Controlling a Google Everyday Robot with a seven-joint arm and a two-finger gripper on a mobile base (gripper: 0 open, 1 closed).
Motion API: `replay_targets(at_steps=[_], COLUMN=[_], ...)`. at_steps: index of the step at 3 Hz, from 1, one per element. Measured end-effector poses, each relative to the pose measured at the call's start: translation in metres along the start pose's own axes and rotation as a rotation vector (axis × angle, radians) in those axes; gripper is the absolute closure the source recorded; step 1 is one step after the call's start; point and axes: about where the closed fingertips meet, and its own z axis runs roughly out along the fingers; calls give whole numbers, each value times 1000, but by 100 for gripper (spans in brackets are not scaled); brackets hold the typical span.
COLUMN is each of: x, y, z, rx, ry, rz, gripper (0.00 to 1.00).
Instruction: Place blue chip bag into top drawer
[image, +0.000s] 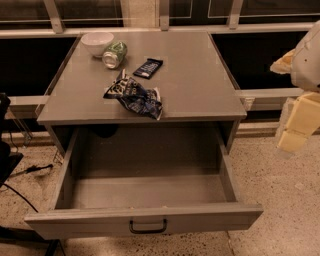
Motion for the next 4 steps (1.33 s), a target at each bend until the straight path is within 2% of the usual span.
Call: replay_targets(at_steps=[2, 3, 4], x=[-10, -30, -45], y=[-13, -29, -37], z=[-3, -2, 4], rx=[34, 59, 60], ry=[-12, -33, -57], rz=[-6, -21, -21], gripper=[0, 0, 0])
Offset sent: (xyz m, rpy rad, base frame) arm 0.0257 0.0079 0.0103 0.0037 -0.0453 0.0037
